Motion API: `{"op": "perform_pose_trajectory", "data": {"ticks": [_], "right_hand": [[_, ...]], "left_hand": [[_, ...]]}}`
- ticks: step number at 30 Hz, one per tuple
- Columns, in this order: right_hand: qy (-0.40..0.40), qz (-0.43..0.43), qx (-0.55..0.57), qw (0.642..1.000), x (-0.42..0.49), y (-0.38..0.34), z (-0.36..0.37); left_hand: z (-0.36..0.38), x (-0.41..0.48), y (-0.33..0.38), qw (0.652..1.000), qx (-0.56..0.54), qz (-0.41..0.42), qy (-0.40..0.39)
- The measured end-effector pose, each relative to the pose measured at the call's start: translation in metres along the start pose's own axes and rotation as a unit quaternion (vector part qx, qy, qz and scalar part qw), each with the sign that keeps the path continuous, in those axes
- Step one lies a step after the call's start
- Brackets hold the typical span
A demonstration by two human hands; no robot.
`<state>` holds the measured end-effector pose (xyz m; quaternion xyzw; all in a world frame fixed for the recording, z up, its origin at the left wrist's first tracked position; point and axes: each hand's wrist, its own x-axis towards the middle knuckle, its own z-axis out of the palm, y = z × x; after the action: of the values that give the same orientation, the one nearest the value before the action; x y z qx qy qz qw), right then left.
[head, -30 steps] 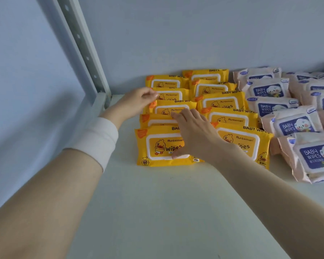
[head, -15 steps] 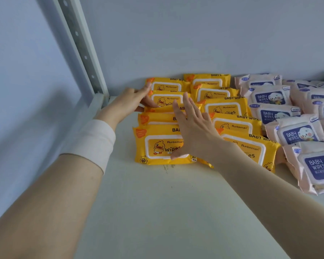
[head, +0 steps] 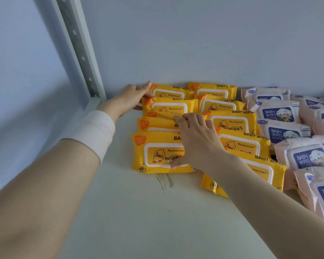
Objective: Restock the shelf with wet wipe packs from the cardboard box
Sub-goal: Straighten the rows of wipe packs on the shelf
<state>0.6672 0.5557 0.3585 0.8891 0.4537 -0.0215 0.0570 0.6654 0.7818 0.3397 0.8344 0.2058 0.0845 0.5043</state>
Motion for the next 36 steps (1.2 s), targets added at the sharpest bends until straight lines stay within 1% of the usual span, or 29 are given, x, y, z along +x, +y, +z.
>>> {"op": "perform_pose_trajectory", "data": {"ticks": [1,3,6,7,10,13,14,17,21,23,25,29,32,36], "right_hand": [[-0.005,-0.001,0.004,1.000,0.002,0.001,-0.001],[-0.019,-0.008,0.013,1.000,0.009,0.003,-0.004],[-0.047,-0.024,0.012,0.999,0.018,0.005,-0.008],[-0.054,-0.027,0.006,0.998,0.020,0.004,-0.008],[-0.057,-0.035,-0.007,0.998,0.023,0.005,-0.006],[-0.051,-0.039,-0.009,0.998,0.024,0.006,-0.004],[-0.050,-0.040,-0.009,0.998,0.025,0.006,-0.004],[-0.050,-0.041,-0.004,0.998,0.025,0.006,-0.003],[-0.051,-0.041,0.002,0.998,0.025,0.005,-0.004],[-0.047,-0.039,0.003,0.998,0.026,0.003,-0.004],[-0.042,-0.038,0.004,0.998,0.026,0.002,-0.004],[-0.020,-0.035,0.009,0.999,0.031,0.001,-0.005],[0.003,-0.029,0.008,1.000,0.041,0.000,-0.005],[0.013,-0.022,0.008,1.000,0.058,0.001,-0.003]], "left_hand": [[-0.003,0.000,0.000,1.000,-0.026,0.017,0.005],[-0.007,-0.001,0.001,0.999,-0.031,0.042,0.001],[-0.007,0.006,0.002,0.999,-0.025,0.036,0.000],[-0.004,0.012,0.002,0.999,-0.007,0.034,0.006],[0.008,0.031,0.002,0.997,0.069,0.002,0.036],[0.014,0.042,0.004,0.992,0.089,-0.059,0.063],[0.014,0.043,0.005,0.992,0.080,-0.078,0.062],[0.014,0.045,0.003,0.993,-0.039,-0.108,0.007],[0.009,0.045,-0.005,0.987,-0.099,-0.127,0.023],[0.005,0.043,-0.010,0.985,-0.135,-0.109,-0.003],[0.002,0.039,-0.012,0.987,-0.146,-0.062,-0.024],[-0.003,0.041,-0.011,0.993,-0.121,0.004,-0.003],[-0.005,0.048,-0.010,0.993,-0.115,0.024,0.019],[-0.011,0.059,-0.005,0.998,-0.054,0.026,0.021]]}}
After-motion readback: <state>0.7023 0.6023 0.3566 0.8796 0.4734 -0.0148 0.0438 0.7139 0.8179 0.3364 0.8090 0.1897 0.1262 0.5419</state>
